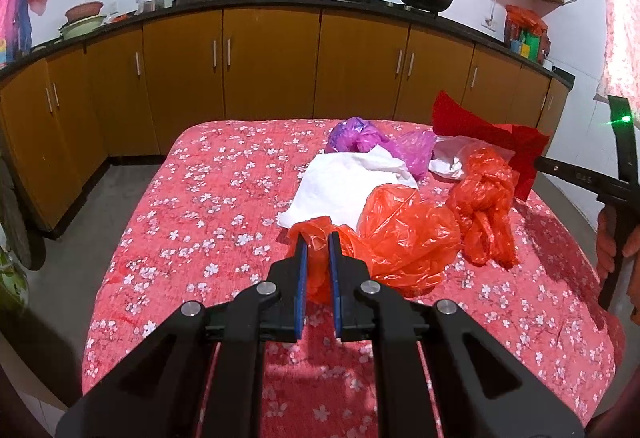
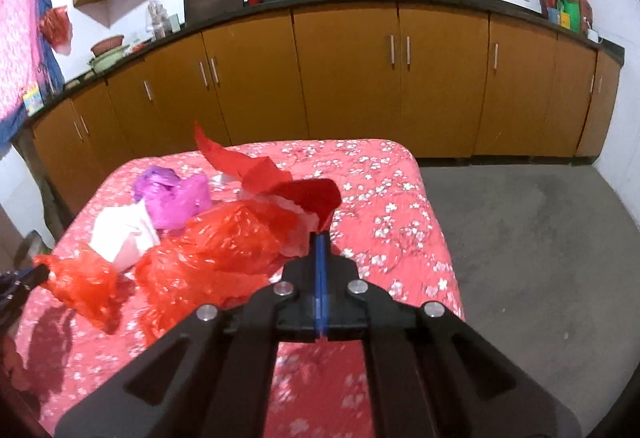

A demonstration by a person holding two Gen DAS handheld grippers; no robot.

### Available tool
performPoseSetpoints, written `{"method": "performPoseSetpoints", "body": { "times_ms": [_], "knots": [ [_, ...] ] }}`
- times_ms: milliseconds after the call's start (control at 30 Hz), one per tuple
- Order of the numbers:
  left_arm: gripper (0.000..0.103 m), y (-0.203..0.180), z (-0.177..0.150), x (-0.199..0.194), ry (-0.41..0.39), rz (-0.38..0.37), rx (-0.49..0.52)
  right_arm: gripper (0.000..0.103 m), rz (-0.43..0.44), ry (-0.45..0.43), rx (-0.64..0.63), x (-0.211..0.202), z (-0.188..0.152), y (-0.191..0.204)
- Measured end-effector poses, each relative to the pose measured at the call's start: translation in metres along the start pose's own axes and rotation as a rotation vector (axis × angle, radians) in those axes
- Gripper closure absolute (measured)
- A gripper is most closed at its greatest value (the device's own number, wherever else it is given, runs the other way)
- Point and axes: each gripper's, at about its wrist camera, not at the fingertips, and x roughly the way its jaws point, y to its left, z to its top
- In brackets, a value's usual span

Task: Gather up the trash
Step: 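Grasp an orange-red plastic bag with the left gripper while the right gripper grasps the red sheet, then carry the bag and red sheet to the orange basket and open both grippers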

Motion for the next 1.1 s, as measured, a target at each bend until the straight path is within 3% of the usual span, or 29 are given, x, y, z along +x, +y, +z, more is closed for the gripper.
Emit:
{"method": "performPoseSetpoints", "body": {
  "times_ms": [300,400,567,700,800,833,1100],
  "knots": [
    [0.093,0.002,-0.001,-0.013,-0.015,-0.005,-0.005,0.101,0.075,0.006,0.015,-0.041,-0.028,0.016],
    [0.093,0.000,-0.003,-0.016,-0.016,-0.004,0.011,0.100,0.030,0.024,-0.041,-0.042,-0.038,0.027],
    [0.093,0.000,-0.010,-0.012,0.012,-0.009,0.019,0.085,-0.034,0.052,-0.037,-0.032,-0.042,0.027],
    [0.093,-0.001,-0.012,-0.009,0.018,-0.014,0.020,0.082,-0.071,0.061,-0.036,-0.023,-0.039,0.023],
    [0.093,-0.003,-0.012,-0.008,0.016,-0.017,0.019,0.085,-0.088,0.079,-0.032,-0.014,-0.037,0.019],
    [0.093,-0.003,-0.011,-0.007,0.018,-0.016,0.020,0.101,-0.081,0.088,-0.022,-0.012,-0.037,0.017],
    [0.093,-0.006,-0.011,-0.013,0.008,-0.015,0.023,0.101,-0.068,0.030,0.004,-0.037,-0.039,0.014]
  ]
}}
